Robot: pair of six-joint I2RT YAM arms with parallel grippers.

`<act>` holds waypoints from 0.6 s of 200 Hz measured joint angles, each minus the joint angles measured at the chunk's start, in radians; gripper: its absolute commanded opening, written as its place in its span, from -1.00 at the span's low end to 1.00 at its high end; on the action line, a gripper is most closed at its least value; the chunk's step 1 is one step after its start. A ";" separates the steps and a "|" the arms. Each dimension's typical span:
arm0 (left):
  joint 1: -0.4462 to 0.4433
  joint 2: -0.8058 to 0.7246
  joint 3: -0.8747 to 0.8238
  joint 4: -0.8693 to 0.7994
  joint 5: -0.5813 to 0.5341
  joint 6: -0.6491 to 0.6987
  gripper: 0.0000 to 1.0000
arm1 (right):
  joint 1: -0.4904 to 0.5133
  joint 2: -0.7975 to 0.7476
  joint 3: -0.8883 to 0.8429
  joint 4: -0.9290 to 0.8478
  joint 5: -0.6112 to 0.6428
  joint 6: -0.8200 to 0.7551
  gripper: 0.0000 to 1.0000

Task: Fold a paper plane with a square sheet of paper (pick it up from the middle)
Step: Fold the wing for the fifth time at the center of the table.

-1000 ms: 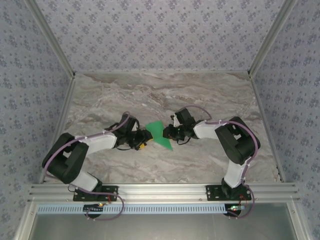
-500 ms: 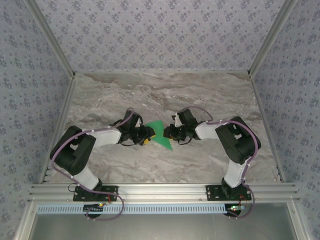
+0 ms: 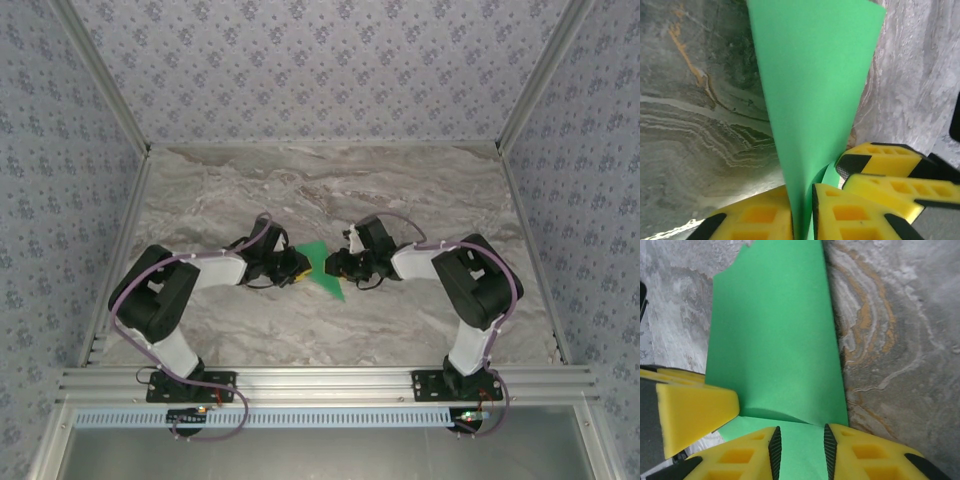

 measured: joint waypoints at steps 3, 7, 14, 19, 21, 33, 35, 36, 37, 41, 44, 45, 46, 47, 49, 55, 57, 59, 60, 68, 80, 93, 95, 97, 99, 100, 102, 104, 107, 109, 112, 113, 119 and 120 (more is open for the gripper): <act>0.000 0.000 0.000 0.000 0.000 -0.003 -0.80 | 0.004 -0.005 0.000 -0.006 0.012 -0.009 -0.18; -0.002 0.000 0.000 0.002 0.000 -0.002 -0.82 | 0.008 -0.010 -0.001 -0.010 0.016 -0.020 -0.15; -0.004 0.000 0.000 0.001 0.001 -0.003 -0.84 | 0.019 -0.024 -0.003 -0.025 0.042 -0.042 -0.11; -0.007 0.000 0.001 0.001 0.001 -0.005 -0.85 | 0.028 -0.035 -0.005 -0.037 0.063 -0.056 -0.07; -0.008 0.000 0.001 0.001 0.000 -0.006 -0.85 | 0.032 -0.040 -0.006 -0.040 0.072 -0.061 -0.06; -0.015 0.000 0.003 -0.002 0.000 -0.006 -0.85 | 0.062 -0.076 -0.017 -0.062 0.140 -0.095 0.05; -0.016 0.000 0.004 -0.003 0.000 -0.006 -0.86 | 0.068 -0.084 -0.019 -0.066 0.155 -0.097 0.07; -0.017 0.000 0.004 -0.003 0.000 -0.006 -0.86 | 0.071 -0.087 -0.021 -0.067 0.159 -0.098 0.08; -0.018 0.000 0.005 -0.003 0.000 -0.006 -0.86 | 0.076 -0.093 -0.023 -0.069 0.171 -0.103 0.08; -0.021 0.000 0.006 -0.003 0.000 -0.006 -0.86 | 0.089 -0.109 -0.030 -0.074 0.197 -0.111 0.13; -0.022 0.000 0.007 -0.004 0.000 -0.006 -0.86 | 0.098 -0.122 -0.036 -0.075 0.223 -0.117 0.14; -0.023 0.000 0.007 -0.004 0.000 -0.006 -0.86 | 0.101 -0.125 -0.037 -0.075 0.228 -0.121 0.15; -0.023 0.000 0.007 -0.004 0.000 -0.006 -0.86 | 0.106 -0.132 -0.040 -0.076 0.236 -0.124 0.16; -0.024 -0.001 0.008 -0.004 0.000 -0.006 -0.86 | 0.108 -0.135 -0.042 -0.076 0.241 -0.125 0.16; -0.026 0.000 0.009 -0.004 0.000 -0.006 -0.86 | 0.116 -0.146 -0.049 -0.076 0.259 -0.124 0.17; -0.028 0.000 0.013 -0.007 0.000 -0.008 -0.86 | 0.138 -0.179 -0.069 -0.075 0.313 -0.136 0.19; -0.029 0.000 0.015 -0.008 0.000 -0.009 -0.86 | 0.147 -0.191 -0.076 -0.073 0.333 -0.142 0.19; -0.029 0.000 0.016 -0.010 0.000 -0.009 -0.86 | 0.155 -0.202 -0.084 -0.072 0.350 -0.146 0.19; -0.030 0.000 0.017 -0.010 0.000 -0.009 -0.86 | 0.157 -0.206 -0.086 -0.072 0.356 -0.147 0.20; -0.032 -0.001 0.023 -0.013 0.000 -0.010 -0.86 | 0.189 -0.252 -0.119 -0.067 0.429 -0.163 0.20; -0.035 -0.001 0.034 -0.024 0.000 -0.010 -0.86 | 0.234 -0.309 -0.164 -0.055 0.526 -0.187 0.21; -0.037 -0.001 0.045 -0.034 -0.001 -0.013 -0.86 | 0.280 -0.360 -0.211 -0.037 0.619 -0.216 0.21; -0.037 -0.001 0.046 -0.035 -0.001 -0.013 -0.86 | 0.286 -0.367 -0.217 -0.036 0.631 -0.222 0.21; -0.037 -0.001 0.048 -0.037 -0.001 -0.013 -0.86 | 0.291 -0.371 -0.220 -0.034 0.638 -0.228 0.21; -0.037 -0.001 0.049 -0.038 -0.001 -0.014 -0.86 | 0.298 -0.376 -0.226 -0.033 0.650 -0.234 0.21; -0.037 -0.001 0.050 -0.039 0.000 -0.014 -0.86 | 0.300 -0.378 -0.228 -0.032 0.653 -0.235 0.21; -0.037 -0.001 0.052 -0.041 -0.001 -0.014 -0.86 | 0.306 -0.381 -0.233 -0.030 0.664 -0.242 0.21; -0.038 -0.001 0.053 -0.041 -0.001 -0.014 -0.86 | 0.313 -0.385 -0.237 -0.028 0.674 -0.251 0.20; -0.039 -0.001 0.055 -0.044 -0.001 -0.014 -0.86 | 0.322 -0.389 -0.241 -0.027 0.688 -0.260 0.21; -0.039 -0.001 0.056 -0.046 -0.001 -0.014 -0.86 | 0.328 -0.390 -0.243 -0.026 0.698 -0.267 0.20; -0.039 -0.001 0.058 -0.047 -0.001 -0.014 -0.86 | 0.340 -0.391 -0.246 -0.023 0.714 -0.282 0.21; -0.039 -0.001 0.058 -0.048 -0.001 -0.014 -0.86 | 0.342 -0.391 -0.246 -0.023 0.716 -0.284 0.21; -0.040 -0.001 0.063 -0.054 -0.001 -0.015 -0.86 | 0.362 -0.391 -0.248 -0.022 0.742 -0.309 0.21; -0.040 -0.001 0.063 -0.055 -0.001 -0.016 -0.86 | 0.366 -0.391 -0.248 -0.021 0.747 -0.313 0.21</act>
